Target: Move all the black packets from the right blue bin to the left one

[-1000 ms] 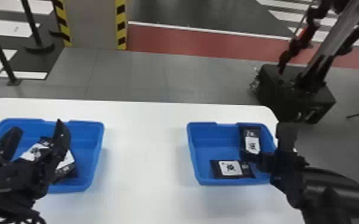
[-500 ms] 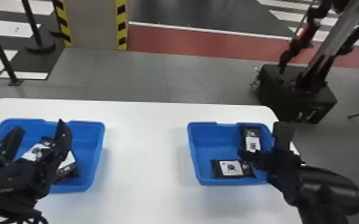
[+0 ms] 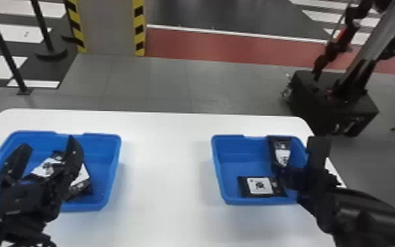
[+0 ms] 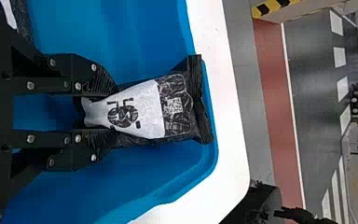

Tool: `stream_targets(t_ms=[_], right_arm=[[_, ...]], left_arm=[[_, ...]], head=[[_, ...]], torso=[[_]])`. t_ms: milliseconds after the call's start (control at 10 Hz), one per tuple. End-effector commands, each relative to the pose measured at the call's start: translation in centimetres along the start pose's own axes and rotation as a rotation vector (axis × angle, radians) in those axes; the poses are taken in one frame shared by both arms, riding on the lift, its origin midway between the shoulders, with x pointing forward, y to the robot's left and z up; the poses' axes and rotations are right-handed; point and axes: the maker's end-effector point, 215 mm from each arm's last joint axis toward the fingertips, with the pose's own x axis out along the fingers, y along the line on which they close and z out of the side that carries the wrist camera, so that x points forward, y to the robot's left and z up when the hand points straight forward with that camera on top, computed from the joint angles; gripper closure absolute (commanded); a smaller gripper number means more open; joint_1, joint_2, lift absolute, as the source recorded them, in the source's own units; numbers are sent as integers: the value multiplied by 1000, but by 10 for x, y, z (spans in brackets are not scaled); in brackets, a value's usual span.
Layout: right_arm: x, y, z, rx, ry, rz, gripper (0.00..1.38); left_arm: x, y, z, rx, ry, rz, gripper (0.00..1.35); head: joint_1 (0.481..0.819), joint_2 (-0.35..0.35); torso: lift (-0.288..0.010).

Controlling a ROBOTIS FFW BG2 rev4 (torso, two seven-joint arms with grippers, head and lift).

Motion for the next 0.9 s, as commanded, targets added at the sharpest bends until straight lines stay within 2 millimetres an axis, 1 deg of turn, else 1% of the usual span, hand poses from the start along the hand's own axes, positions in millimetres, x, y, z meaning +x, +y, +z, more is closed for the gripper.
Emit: stream_targets(t_ms=[0, 100, 200, 300, 500, 600, 700, 800], right_arm=[[-3, 7, -2, 13, -25, 15, 1128], [-12, 14, 0, 22, -59, 34, 1128], [-33, 24, 13, 14, -125, 60, 1128], [-54, 36, 20, 21, -179, 96, 1128], [-94, 67, 42, 26, -271, 196, 1128], [-106, 85, 60, 11, -315, 275, 1128], [-116, 107, 81, -1, -365, 372, 1128], [-121, 131, 100, -12, -406, 477, 1128]], left_arm=[[-1, 2, 2, -2, -6, 4, 231], [1, 0, 7, -4, -22, 1, 231], [2, -2, 7, -4, -24, -3, 231], [4, -4, 12, -6, -35, -5, 231], [7, -8, 17, -15, -48, -15, 231], [9, -11, 19, -18, -55, -21, 231], [13, -15, 26, -19, -68, -28, 231], [14, -16, 28, -19, -68, -31, 231]], head=[[695, -155], [695, -149], [695, -144], [695, -135], [695, -109], [695, -99], [695, -76], [695, -51]], torso=[[-110], [-110], [-110], [-110], [-110], [-110], [-110], [-110]])
